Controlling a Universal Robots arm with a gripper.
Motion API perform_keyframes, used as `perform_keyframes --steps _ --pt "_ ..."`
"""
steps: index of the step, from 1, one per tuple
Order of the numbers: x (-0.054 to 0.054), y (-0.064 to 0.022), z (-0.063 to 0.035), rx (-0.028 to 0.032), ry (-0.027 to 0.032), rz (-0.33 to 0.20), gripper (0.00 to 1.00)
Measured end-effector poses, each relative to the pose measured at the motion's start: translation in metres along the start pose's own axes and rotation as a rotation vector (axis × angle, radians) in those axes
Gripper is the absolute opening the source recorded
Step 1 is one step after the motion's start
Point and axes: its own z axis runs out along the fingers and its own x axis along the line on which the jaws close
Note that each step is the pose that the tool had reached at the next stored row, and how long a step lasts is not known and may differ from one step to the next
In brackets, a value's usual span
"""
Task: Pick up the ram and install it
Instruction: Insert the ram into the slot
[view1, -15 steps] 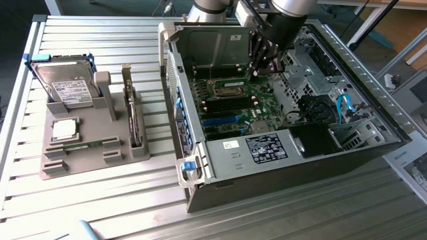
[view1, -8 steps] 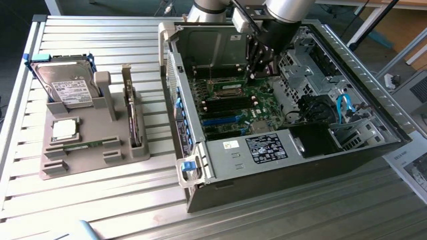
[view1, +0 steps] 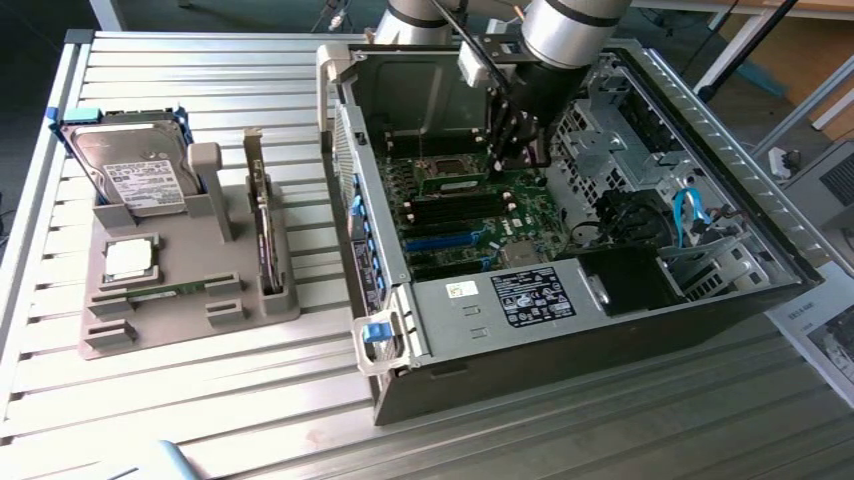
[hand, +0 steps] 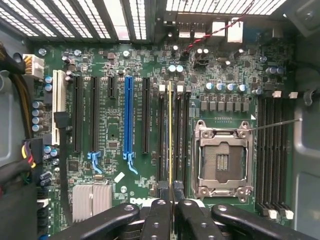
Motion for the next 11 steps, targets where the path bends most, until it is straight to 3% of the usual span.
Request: perform_keyframes --steps 4,11 --pt "0.0002 -0.0002 0.0071 0.0000 0.0000 0.000 0.12" --pt "0.0003 -0.0003 0.0084 0.0002 -0.0001 0.005 0.12"
